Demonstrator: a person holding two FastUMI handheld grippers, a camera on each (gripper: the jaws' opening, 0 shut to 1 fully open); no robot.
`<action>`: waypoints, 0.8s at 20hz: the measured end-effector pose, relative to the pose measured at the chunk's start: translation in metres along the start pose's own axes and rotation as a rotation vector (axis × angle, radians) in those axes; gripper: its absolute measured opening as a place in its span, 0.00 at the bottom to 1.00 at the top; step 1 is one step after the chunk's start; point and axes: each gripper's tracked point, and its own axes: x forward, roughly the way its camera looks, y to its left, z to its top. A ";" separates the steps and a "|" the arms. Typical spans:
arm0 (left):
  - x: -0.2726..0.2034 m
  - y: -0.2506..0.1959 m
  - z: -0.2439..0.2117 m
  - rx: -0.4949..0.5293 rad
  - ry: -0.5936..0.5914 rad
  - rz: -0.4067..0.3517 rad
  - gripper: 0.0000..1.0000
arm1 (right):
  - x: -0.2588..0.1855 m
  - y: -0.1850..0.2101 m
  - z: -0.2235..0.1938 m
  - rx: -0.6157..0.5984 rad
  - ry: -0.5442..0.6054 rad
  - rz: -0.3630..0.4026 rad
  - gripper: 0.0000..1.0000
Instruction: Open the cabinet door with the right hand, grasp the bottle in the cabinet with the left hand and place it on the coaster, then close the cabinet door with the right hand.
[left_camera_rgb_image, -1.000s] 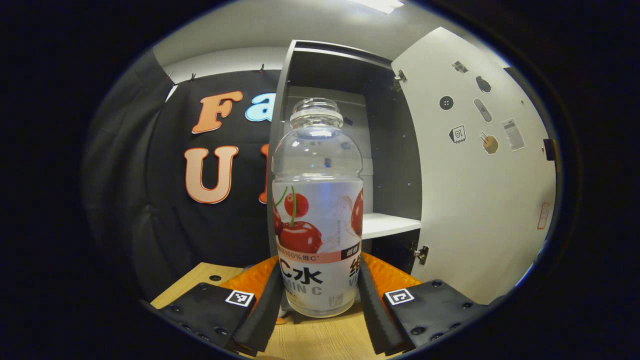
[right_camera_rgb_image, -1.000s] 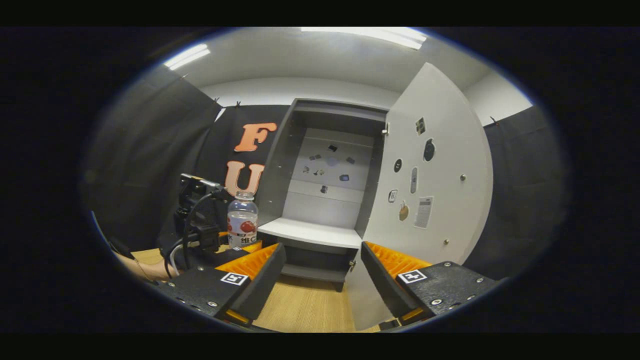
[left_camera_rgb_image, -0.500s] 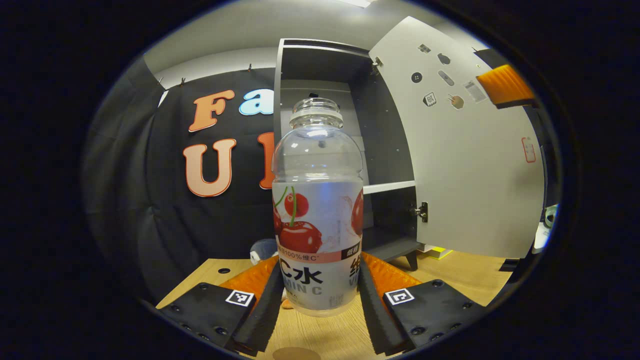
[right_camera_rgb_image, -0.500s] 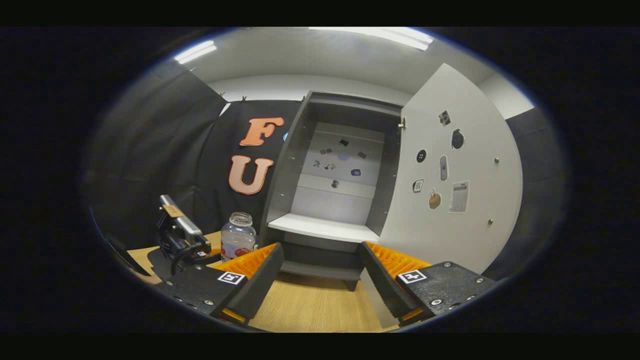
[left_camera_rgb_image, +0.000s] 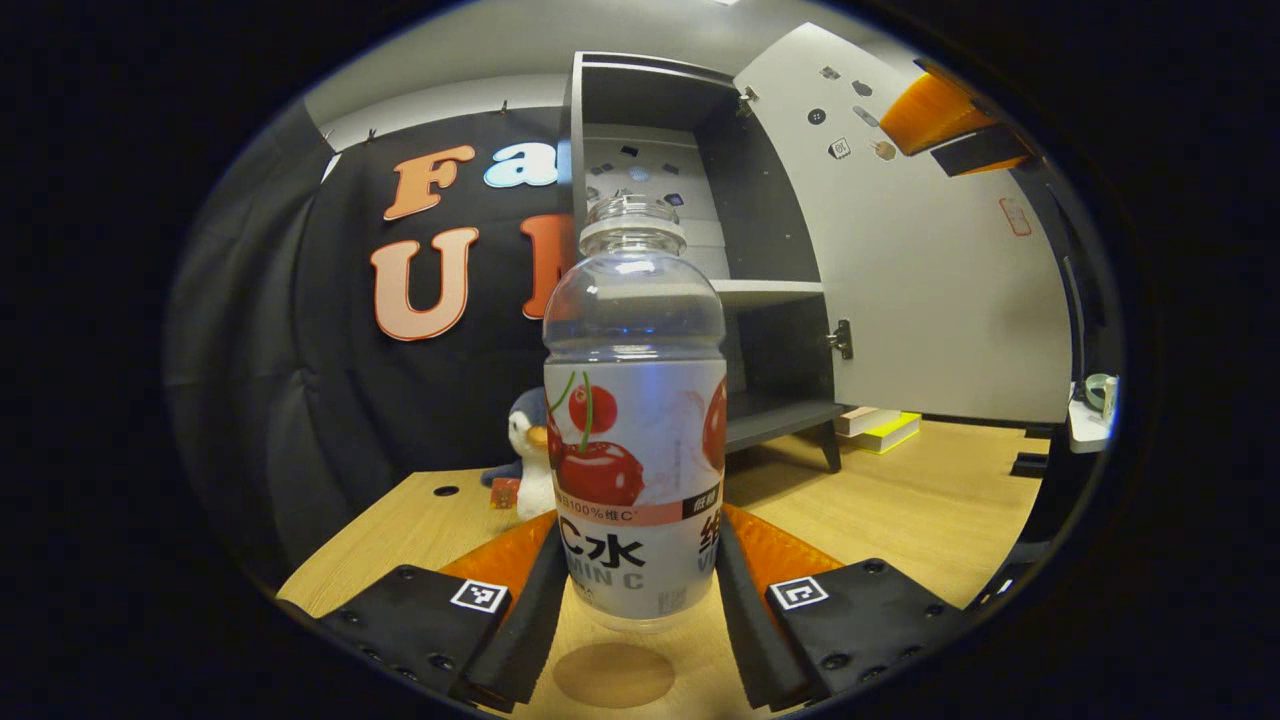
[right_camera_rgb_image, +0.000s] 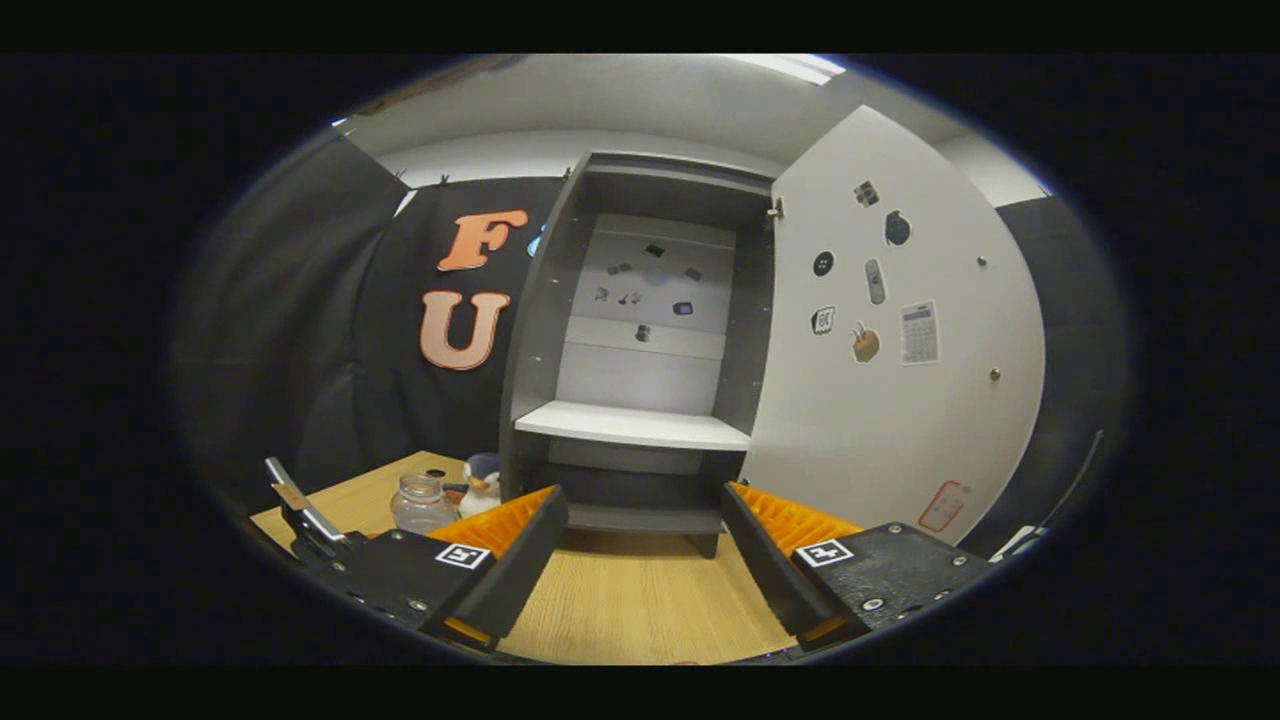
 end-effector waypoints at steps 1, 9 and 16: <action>-0.003 0.004 -0.010 -0.015 0.016 0.002 0.80 | 0.001 0.002 -0.005 0.003 0.015 -0.007 0.95; -0.003 0.019 -0.066 -0.076 0.130 0.027 0.81 | 0.005 0.038 -0.019 0.008 0.085 0.039 0.93; 0.005 0.031 -0.089 -0.097 0.260 0.045 0.82 | 0.007 0.038 -0.021 0.024 0.114 0.048 0.95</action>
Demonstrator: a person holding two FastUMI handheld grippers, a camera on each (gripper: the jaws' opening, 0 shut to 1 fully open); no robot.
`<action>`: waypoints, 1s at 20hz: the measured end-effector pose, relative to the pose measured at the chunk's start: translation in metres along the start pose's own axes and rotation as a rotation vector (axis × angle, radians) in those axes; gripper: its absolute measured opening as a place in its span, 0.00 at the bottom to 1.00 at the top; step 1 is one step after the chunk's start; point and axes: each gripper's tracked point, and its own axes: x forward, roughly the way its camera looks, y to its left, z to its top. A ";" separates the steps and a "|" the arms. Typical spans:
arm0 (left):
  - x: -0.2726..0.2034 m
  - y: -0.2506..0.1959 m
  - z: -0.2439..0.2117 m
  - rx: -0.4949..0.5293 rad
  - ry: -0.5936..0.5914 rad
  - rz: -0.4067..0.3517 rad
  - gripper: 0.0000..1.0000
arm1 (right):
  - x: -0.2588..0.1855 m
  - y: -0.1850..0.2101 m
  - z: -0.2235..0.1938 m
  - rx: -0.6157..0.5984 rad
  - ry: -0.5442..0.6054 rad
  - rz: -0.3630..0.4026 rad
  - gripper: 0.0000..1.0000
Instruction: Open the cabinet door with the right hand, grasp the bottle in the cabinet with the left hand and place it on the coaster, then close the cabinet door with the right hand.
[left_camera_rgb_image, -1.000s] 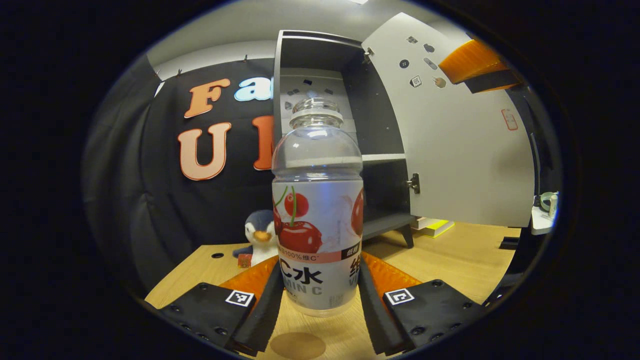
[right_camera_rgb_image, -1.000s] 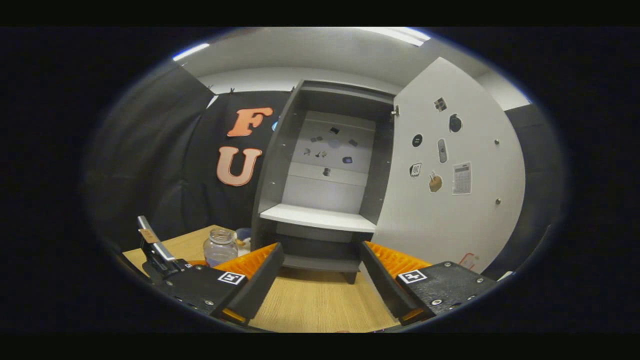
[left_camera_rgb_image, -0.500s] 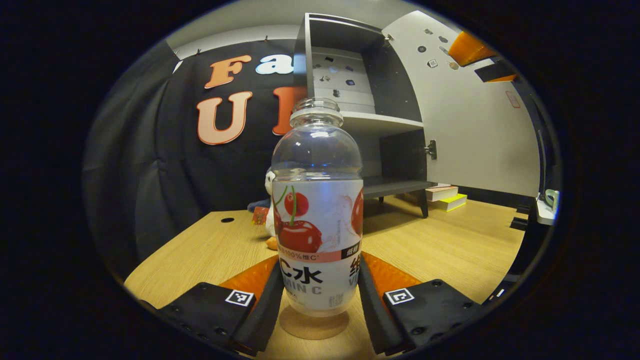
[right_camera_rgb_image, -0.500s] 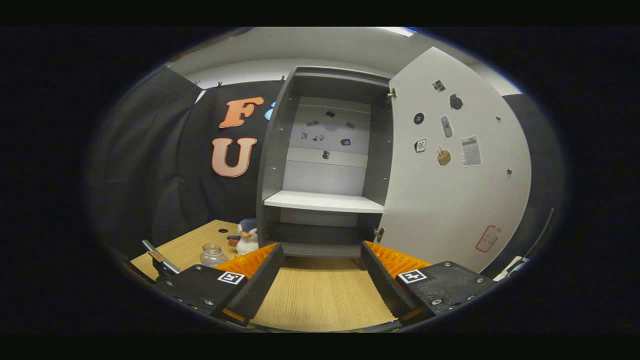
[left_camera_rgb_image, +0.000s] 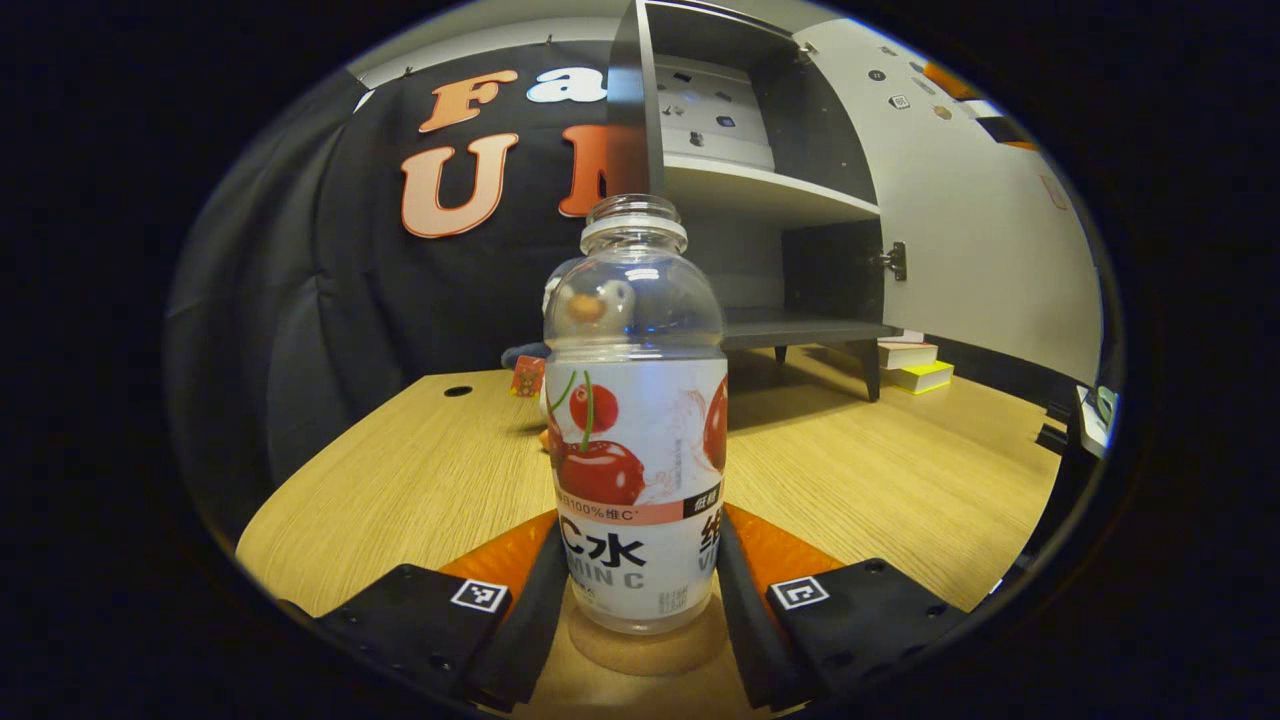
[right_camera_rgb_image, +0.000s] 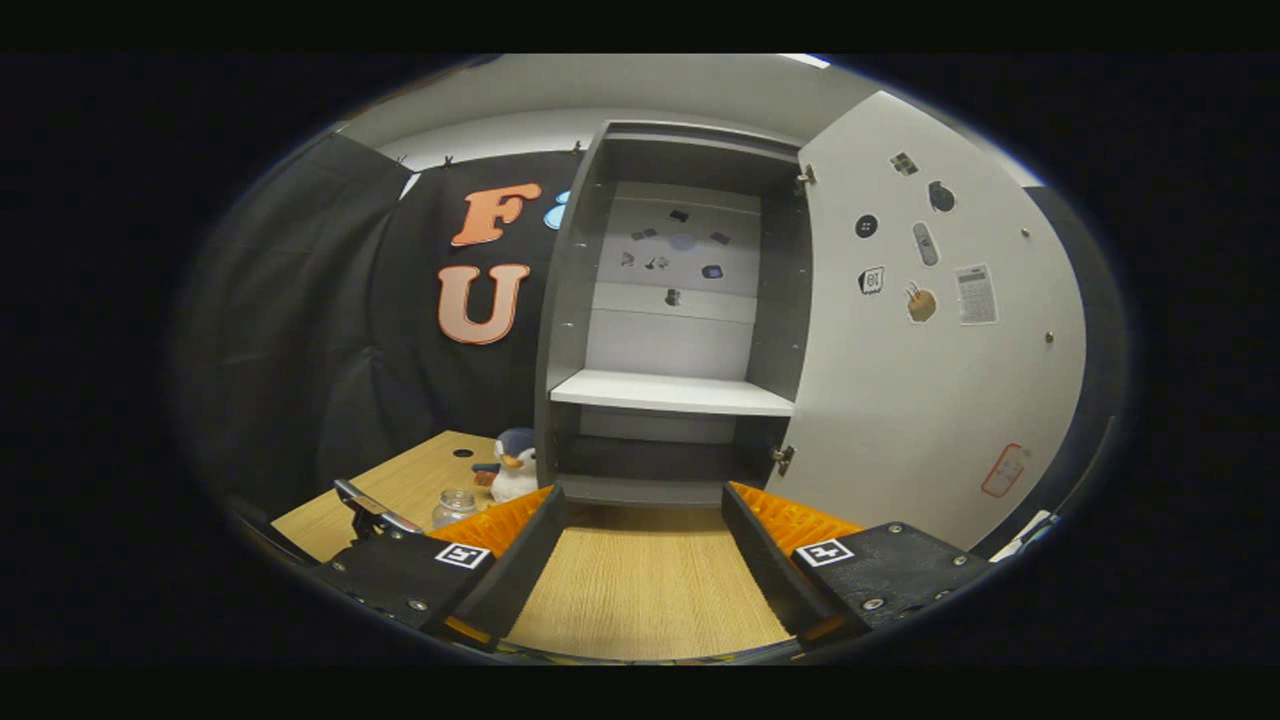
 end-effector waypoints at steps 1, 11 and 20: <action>0.000 0.000 -0.003 -0.005 0.020 0.005 0.81 | -0.001 -0.003 0.002 0.006 -0.003 -0.006 0.95; -0.005 0.002 -0.016 0.016 0.096 0.018 0.81 | -0.001 -0.020 0.000 0.028 0.004 -0.024 0.97; -0.012 0.002 -0.019 -0.009 0.116 0.036 0.83 | 0.003 -0.014 -0.005 0.032 0.021 0.012 0.95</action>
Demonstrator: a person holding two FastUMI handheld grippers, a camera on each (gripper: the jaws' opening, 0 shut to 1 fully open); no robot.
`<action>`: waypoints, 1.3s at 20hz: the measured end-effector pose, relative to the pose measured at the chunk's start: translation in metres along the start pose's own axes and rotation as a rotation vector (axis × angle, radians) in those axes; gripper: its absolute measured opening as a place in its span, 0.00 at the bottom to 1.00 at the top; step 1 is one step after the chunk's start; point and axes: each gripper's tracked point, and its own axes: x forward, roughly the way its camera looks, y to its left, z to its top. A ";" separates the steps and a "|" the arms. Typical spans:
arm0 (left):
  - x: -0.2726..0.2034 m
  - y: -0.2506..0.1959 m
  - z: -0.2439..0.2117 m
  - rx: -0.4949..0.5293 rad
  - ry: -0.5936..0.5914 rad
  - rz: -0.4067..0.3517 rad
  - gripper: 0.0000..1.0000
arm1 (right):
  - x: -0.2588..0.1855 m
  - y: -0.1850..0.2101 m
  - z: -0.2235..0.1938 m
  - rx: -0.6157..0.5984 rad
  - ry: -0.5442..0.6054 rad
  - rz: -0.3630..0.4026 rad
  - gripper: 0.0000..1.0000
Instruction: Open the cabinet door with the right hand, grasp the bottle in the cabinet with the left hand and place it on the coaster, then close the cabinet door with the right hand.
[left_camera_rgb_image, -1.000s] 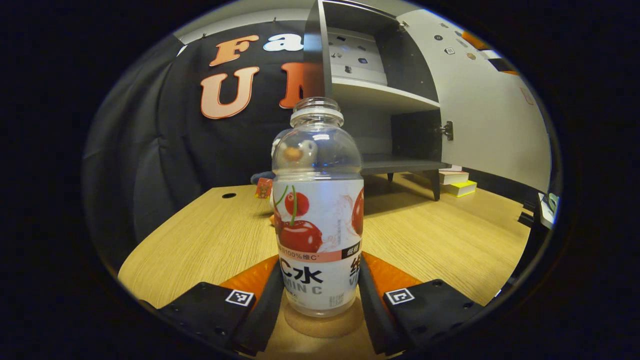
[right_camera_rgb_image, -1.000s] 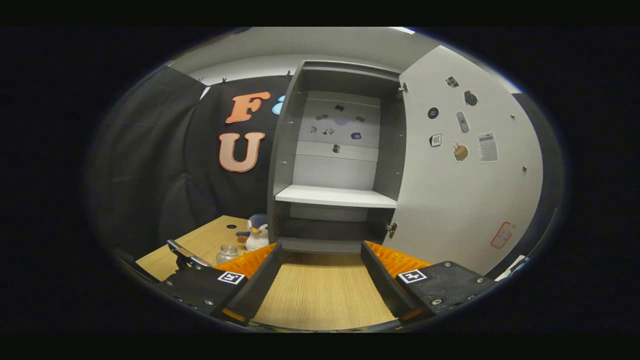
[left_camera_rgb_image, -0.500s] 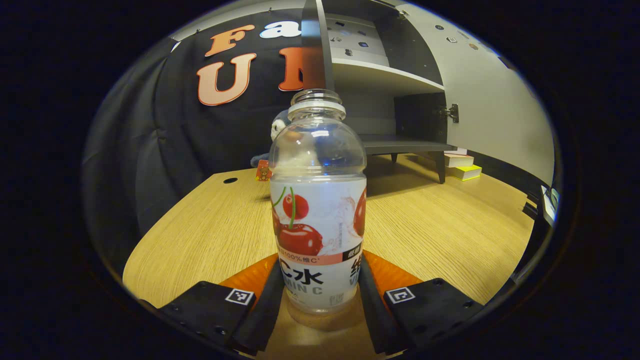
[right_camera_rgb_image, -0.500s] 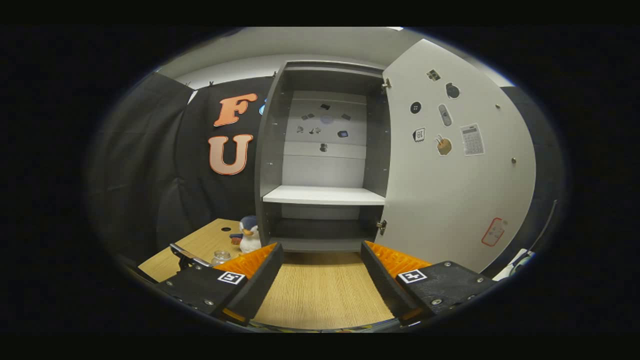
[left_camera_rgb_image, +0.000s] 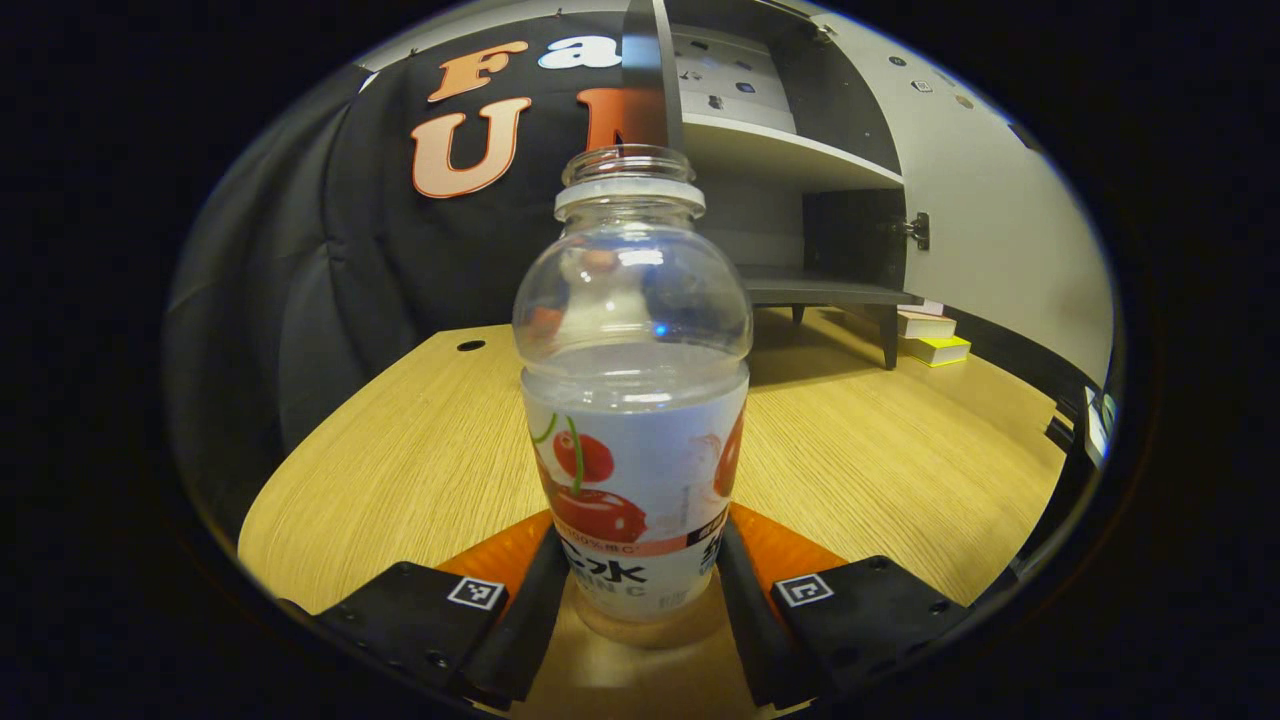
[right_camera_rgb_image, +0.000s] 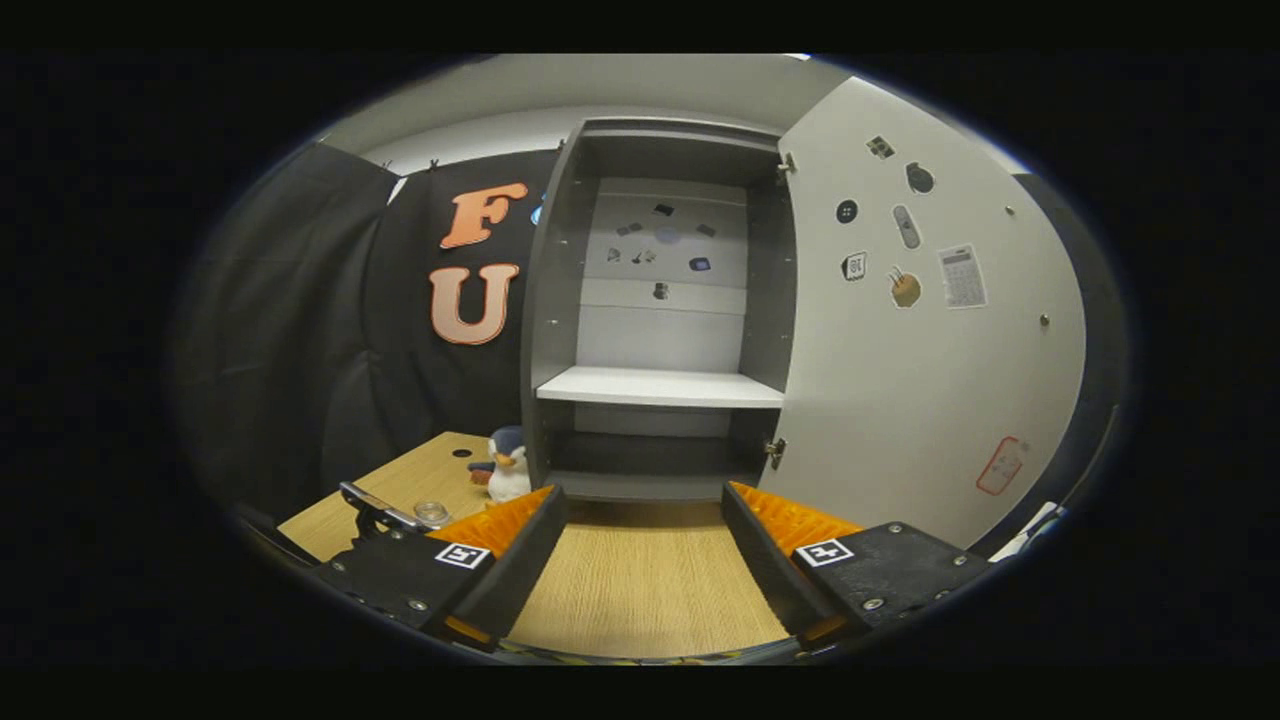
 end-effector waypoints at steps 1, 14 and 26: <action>0.000 0.000 -0.001 0.003 0.005 -0.002 0.84 | -0.001 -0.001 0.000 -0.005 0.002 -0.001 0.95; -0.006 -0.002 0.004 0.047 0.039 -0.019 0.96 | -0.011 -0.005 0.002 0.006 0.012 -0.014 0.95; -0.015 0.001 0.081 0.015 -0.073 0.002 0.96 | -0.019 -0.019 0.031 0.019 -0.063 -0.019 0.95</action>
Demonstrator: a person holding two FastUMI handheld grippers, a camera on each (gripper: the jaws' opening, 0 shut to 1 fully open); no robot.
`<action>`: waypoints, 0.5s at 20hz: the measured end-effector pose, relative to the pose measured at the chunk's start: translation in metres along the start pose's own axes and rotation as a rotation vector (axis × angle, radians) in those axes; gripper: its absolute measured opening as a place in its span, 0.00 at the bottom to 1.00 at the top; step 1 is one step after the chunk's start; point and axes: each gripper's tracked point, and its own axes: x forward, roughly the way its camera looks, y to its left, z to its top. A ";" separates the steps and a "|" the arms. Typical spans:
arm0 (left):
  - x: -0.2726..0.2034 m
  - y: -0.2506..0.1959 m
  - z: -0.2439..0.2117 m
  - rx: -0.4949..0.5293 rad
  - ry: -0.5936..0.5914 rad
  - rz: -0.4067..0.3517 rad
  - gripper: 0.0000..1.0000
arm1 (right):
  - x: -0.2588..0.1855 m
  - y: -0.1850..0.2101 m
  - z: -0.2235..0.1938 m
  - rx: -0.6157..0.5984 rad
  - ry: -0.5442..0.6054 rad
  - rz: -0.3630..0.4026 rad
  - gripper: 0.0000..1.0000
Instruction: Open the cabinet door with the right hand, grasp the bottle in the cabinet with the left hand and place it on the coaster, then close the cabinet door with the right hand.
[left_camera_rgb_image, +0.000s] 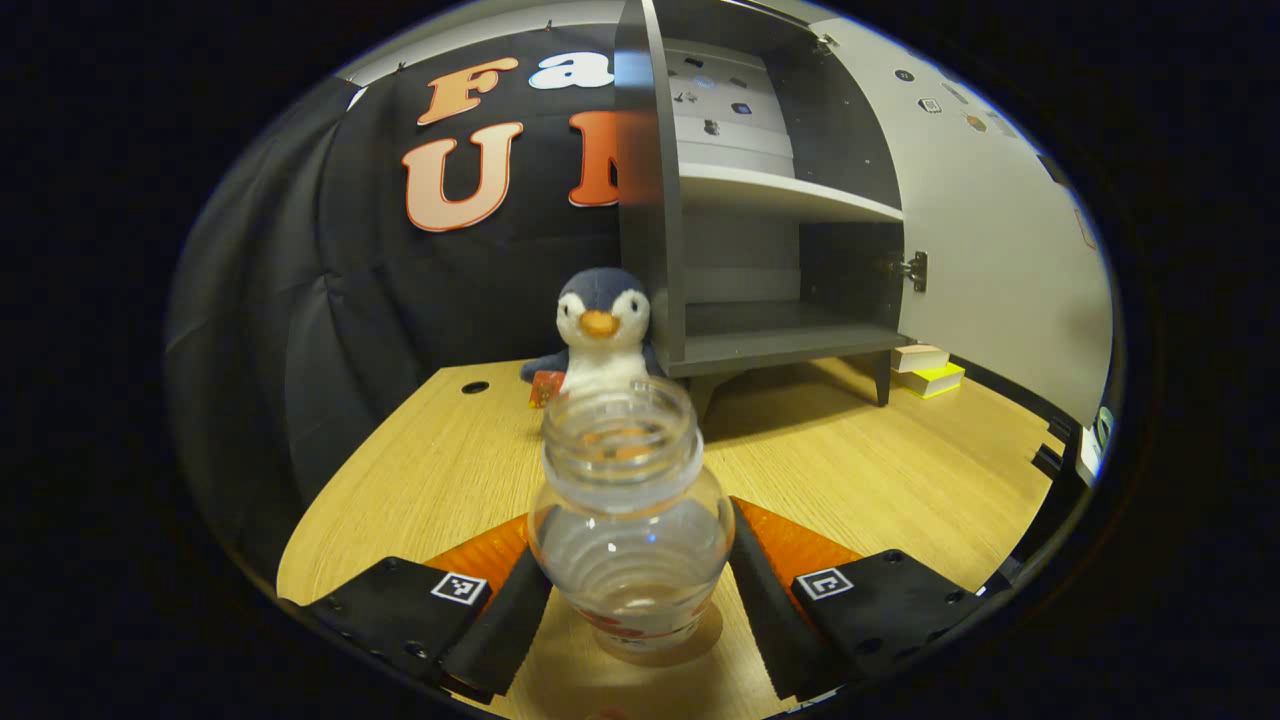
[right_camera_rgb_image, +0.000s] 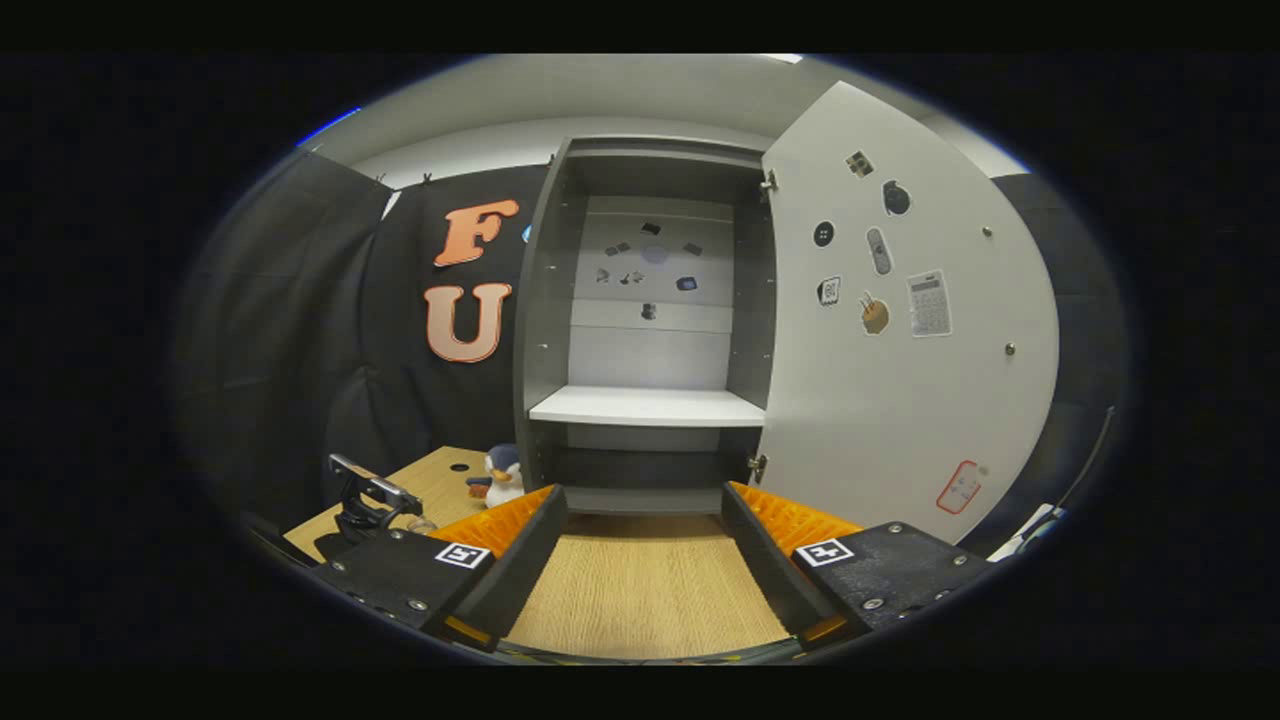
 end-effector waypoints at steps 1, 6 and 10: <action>-0.001 0.000 0.009 -0.001 -0.011 0.001 0.96 | 0.000 -0.002 0.004 0.005 -0.010 0.000 0.95; -0.020 -0.001 0.057 -0.033 -0.084 0.017 0.96 | -0.003 -0.018 0.015 0.018 -0.052 -0.016 0.93; -0.038 0.005 0.102 -0.051 -0.157 0.046 0.96 | -0.008 -0.034 0.017 0.028 -0.066 -0.038 0.95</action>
